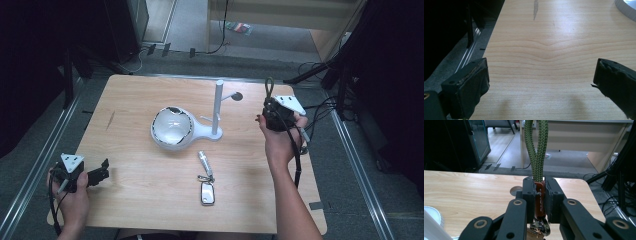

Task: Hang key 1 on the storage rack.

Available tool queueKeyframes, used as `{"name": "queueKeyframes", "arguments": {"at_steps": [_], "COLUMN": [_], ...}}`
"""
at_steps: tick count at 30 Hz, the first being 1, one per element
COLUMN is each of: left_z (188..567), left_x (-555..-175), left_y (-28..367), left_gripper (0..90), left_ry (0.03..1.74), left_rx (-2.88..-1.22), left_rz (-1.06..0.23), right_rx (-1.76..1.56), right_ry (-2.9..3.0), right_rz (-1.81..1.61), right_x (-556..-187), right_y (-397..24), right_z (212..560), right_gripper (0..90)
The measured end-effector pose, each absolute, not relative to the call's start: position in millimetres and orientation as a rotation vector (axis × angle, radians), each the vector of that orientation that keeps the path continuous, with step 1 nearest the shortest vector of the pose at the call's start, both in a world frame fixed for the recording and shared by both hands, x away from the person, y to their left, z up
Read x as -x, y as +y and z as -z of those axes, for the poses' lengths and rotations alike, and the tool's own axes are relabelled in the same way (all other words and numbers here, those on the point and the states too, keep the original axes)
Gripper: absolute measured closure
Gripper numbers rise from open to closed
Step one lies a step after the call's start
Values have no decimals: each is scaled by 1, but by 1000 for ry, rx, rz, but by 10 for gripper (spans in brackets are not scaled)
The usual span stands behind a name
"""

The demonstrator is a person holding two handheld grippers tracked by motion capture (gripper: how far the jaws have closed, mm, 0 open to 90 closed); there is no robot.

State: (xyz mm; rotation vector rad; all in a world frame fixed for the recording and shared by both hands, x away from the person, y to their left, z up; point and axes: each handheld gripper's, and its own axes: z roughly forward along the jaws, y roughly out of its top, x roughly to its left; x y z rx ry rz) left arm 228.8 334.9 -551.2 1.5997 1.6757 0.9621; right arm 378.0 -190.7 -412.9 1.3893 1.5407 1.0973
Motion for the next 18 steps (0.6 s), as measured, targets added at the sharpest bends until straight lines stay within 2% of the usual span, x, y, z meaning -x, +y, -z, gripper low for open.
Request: {"name": "queueKeyframes", "arguments": {"at_steps": [18], "left_z": [551], "left_x": [-229], "left_y": [335], "left_gripper": [4], "left_ry": [1676], "left_rx": [-1597], "left_rz": [-960], "right_rx": [-1353], "right_ry": [1619], "right_rz": [-1117], "right_x": [-370], "right_y": [-162], "right_z": [418], "right_gripper": [812]}}
